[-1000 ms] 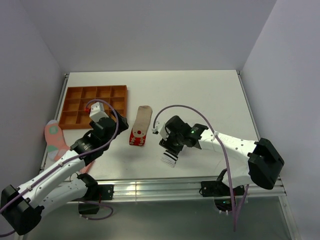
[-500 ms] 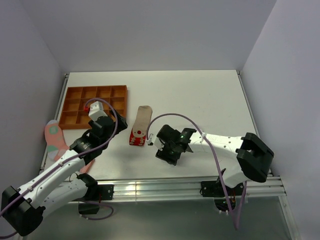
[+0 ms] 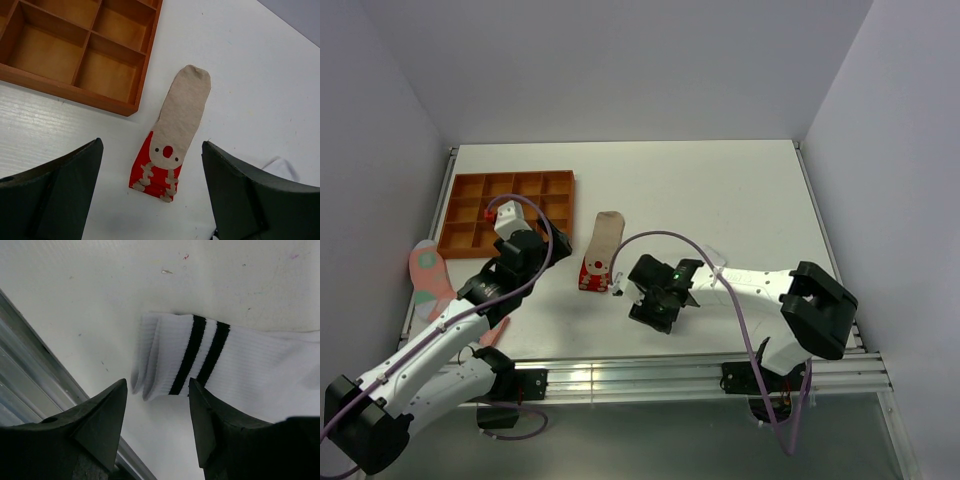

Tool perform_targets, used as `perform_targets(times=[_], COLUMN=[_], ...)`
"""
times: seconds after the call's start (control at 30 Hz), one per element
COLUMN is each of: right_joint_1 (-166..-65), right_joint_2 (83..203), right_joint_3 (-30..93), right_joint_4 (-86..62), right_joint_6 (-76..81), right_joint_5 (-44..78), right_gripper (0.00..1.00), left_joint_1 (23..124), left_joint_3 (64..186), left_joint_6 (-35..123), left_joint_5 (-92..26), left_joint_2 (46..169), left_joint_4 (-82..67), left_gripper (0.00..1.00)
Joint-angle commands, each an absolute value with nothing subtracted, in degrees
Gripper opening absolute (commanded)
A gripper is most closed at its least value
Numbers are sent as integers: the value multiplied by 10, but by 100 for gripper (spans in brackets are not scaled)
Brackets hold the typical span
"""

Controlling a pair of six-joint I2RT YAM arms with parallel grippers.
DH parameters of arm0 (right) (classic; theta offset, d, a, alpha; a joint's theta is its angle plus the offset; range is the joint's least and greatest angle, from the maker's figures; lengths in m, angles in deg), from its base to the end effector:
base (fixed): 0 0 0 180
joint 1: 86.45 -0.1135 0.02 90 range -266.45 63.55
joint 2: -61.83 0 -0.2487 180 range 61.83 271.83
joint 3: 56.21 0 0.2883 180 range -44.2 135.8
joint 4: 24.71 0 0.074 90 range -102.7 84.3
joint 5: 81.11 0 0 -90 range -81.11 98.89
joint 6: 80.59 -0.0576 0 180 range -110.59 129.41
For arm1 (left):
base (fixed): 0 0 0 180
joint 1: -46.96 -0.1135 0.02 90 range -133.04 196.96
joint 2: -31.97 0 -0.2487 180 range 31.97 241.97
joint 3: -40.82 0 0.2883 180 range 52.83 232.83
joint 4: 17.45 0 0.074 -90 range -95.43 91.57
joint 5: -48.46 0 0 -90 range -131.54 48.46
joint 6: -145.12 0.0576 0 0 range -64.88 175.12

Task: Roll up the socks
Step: Roll the sock at the center of the board.

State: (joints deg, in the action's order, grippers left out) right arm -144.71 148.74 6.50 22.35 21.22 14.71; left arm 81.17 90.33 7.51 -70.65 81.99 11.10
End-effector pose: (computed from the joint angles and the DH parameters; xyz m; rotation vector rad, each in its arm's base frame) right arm 0.1590 0.2682 0.1193 -1.6636 2.3309 0.3201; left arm 0.2284 -0.1214 0.2411 -0.5385 1.9569 -0.3793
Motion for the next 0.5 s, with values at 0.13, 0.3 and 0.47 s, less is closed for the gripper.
perform_targets(times=[0.13,0.3,0.47], right_joint_1=[-1462,-1471,-1474], right_joint_2=[1502,1510,1523], right_joint_3=[89,91,88], right_joint_4=[196,187,176], right_joint_6=[189,178,177], right_joint_5=[136,128,107], right_gripper=[57,52,37], left_joint_1=[799,795,790], left_joint_3=[905,905,898], left_joint_6=[93,96,96], left_joint_5=[-687,-681,-677], left_joint_2=[815,820,820], left_joint_4=[82,78,70], left_gripper=[86,86,86])
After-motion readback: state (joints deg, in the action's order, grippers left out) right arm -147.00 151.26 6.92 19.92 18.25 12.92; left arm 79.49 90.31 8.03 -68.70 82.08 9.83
